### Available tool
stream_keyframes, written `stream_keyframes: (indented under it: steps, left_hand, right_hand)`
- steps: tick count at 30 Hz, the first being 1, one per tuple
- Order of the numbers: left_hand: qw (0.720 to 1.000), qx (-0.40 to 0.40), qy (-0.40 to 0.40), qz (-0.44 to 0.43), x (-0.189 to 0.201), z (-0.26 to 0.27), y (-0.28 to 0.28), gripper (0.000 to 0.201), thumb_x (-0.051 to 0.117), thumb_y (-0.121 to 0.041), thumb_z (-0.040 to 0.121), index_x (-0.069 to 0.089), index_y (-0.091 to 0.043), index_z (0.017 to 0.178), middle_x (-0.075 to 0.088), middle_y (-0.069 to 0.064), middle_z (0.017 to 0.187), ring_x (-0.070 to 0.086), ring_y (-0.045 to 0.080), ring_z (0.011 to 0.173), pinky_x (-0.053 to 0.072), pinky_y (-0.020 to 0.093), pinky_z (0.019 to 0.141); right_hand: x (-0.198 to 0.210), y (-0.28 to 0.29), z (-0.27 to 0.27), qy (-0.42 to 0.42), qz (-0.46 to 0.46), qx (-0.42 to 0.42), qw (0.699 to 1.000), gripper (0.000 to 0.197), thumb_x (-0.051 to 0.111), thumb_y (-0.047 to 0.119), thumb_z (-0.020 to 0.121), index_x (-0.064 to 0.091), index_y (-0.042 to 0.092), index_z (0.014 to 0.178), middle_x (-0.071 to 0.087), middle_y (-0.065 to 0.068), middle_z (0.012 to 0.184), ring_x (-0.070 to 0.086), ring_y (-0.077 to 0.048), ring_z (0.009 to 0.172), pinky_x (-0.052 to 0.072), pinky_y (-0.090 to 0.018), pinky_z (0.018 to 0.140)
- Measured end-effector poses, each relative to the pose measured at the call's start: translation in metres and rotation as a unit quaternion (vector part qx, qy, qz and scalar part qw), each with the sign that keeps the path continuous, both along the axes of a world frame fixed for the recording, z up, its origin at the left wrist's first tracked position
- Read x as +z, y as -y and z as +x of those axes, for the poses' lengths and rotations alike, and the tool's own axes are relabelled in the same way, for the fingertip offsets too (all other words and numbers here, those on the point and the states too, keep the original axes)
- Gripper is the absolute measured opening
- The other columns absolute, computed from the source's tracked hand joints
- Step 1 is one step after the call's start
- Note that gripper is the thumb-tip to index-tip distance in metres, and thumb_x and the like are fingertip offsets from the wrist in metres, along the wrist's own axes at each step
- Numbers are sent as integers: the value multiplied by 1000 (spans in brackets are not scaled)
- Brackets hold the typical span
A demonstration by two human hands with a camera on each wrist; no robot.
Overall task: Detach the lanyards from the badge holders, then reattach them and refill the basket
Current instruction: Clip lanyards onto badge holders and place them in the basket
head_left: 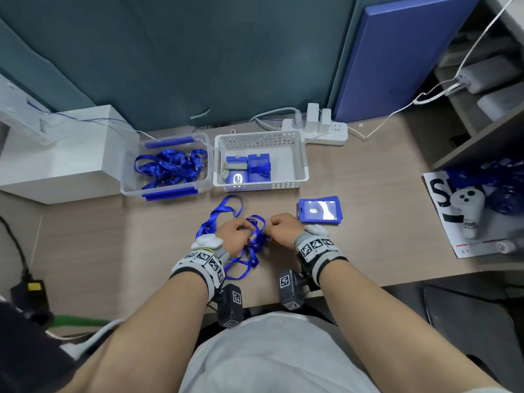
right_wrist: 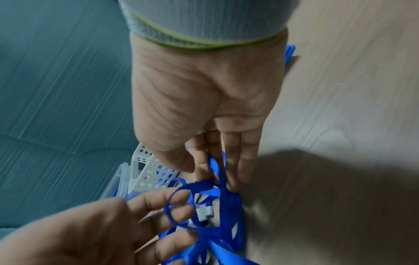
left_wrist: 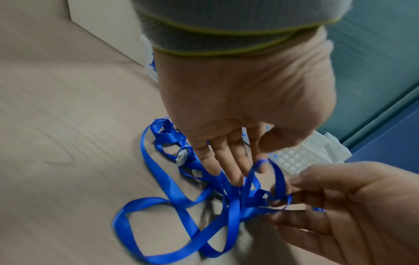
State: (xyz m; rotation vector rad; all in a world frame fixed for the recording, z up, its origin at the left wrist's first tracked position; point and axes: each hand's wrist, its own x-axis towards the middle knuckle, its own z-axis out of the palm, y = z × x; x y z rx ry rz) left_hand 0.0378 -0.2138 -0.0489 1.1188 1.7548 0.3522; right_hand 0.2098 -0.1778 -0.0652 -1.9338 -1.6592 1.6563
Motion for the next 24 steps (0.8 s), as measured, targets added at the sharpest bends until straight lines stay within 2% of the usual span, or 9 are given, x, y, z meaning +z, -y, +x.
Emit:
stream_keyframes:
  steps: [2,4,6,9,12,15,18,21,24]
  left_hand:
    - [998,67,-1,6,-2,-3,-1,26,50,-15,80,71,-30,80,72,4,82,63,23,73,54,39,74]
    - [993,70,-91,25,-4,-10,-3,28,49,-10,84,71,-28,86,70,3,90,64,23,76,52,33,72]
    - [983,14,-183,32,-7,-20,-2,28,53,-6,84,69,-27,92,67,4,102,65,25,81,55,32,75]
    - [962,-92,-256,-4,-12,-30,3,32,57,-11,82,65,-31,106,55,3,114,63,27,89,55,35,80]
    - [962,-117,-248,-9,-20,-30,11,31,62,-18,83,57,-33,110,52,2,114,61,26,89,55,37,79]
    - [972,-99,-210,23,-28,-25,19,34,62,-23,82,51,-37,111,54,-1,112,62,25,86,56,42,80]
    - [977,-103,-177,55,-30,-20,22,39,48,-23,90,53,-43,123,58,-1,112,63,22,86,55,40,78]
    - [979,-94,-174,57,-36,-22,21,38,41,-20,98,56,-38,128,63,3,115,64,25,89,54,40,76]
    - [983,-77,-162,35,-37,-23,17,37,44,-18,96,55,-37,125,69,5,97,63,24,75,47,32,63]
  right_hand:
    - [-1,-3,4,47,-3,-2,999,29,65,33,75,69,5,81,62,-7,68,54,-21,66,50,-29,65]
    - [-1,-4,9,75,6,13,997,29,62,33,74,70,6,80,64,-8,74,58,-22,68,54,-31,67]
    - [3,-4,11,105,36,40,993,23,62,33,75,65,10,76,62,-5,89,62,-23,76,57,-36,71]
    - [10,0,13,161,110,102,975,15,63,25,74,52,26,84,46,2,105,52,-22,89,48,-35,74]
    - [13,3,10,139,166,129,968,34,62,21,75,52,30,106,49,3,118,49,-23,104,49,-39,85]
    - [9,3,-4,87,144,178,969,44,60,19,81,56,33,122,54,1,121,49,-24,112,47,-41,94]
    - [2,6,-23,53,112,213,969,37,64,20,83,60,31,119,61,0,112,58,-24,104,51,-41,92]
    - [-8,12,-37,81,93,214,969,29,66,24,87,59,25,116,64,1,106,63,-23,95,52,-37,82]
    - [-17,17,-40,106,87,191,972,26,68,30,88,58,23,111,65,2,102,63,-23,89,51,-36,78]
